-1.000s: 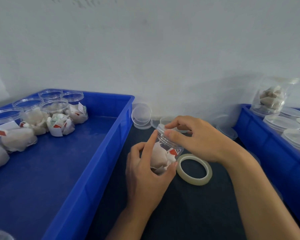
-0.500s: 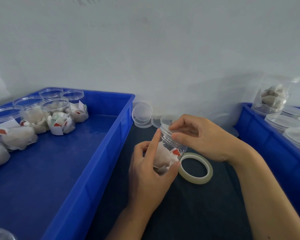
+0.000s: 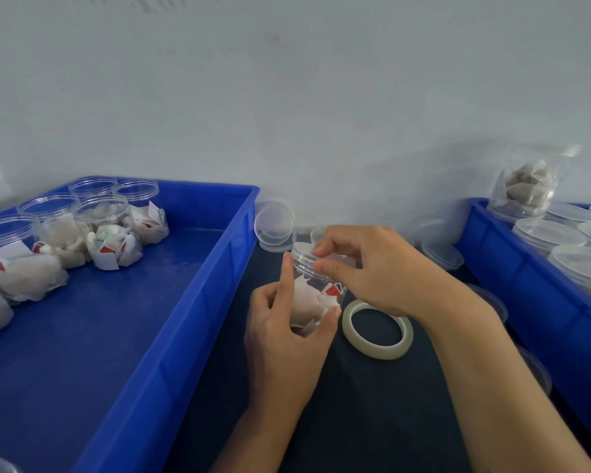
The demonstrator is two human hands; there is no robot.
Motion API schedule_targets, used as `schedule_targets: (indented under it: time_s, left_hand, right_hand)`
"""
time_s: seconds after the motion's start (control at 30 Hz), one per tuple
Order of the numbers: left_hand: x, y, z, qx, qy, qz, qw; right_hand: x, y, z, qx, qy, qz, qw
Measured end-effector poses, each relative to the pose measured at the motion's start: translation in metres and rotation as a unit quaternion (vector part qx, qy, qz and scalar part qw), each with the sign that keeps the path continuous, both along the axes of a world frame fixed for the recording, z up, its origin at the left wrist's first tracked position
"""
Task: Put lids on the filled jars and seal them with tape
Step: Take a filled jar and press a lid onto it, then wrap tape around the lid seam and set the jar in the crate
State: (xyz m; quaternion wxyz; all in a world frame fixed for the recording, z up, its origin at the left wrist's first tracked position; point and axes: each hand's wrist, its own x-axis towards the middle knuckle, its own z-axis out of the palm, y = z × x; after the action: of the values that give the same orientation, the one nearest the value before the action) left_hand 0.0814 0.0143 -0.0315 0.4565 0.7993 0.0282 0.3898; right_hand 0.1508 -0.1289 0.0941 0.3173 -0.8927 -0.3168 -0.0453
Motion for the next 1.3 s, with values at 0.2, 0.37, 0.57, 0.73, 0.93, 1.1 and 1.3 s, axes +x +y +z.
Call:
schedule_targets:
  time_s: [0.2,0.37,0.57,0.73,0.93,1.1,1.3]
  left_hand:
    - [-0.002,-0.001,0.003,-0.024,-0.001,0.009,1.0]
    - [-0.001,-0.001,0.003,-0.025,-0.003,0.039,0.999]
    - [-0.003,0.002,0.005,-0.034,-0.003,0.035,0.999]
    - [-0.002,0.003,0.006,-0.033,0.005,0.037,0.999]
    - [-0.003,0.002,0.008,0.032,-0.02,0.031,0.999]
    - [-0.003,-0.001,0.004,0.092,-0.021,-0.006,0.995]
    - [-0.002,-0.002,0.004,0.082,-0.051,-0.027,0.995]
  right_hand:
    - [-0.011,0.007,0.002,-0.055,-0.024,-0.008,0.998]
    - [-0.014,0.014,0.004,-0.042,-0.049,-0.024,0.998]
    - [-0.015,0.022,0.002,-0.054,-0.071,-0.038,0.995]
    - [-0.015,0.023,0.002,-0.051,-0.078,-0.044,0.995]
    - [-0.007,-0.003,0.004,0.039,0.004,-0.056,0.998]
    - [-0.003,-0.016,0.006,-0.02,0.085,-0.055,0.995]
    - [-0.005,-0.022,0.011,-0.014,0.1,-0.028,0.994]
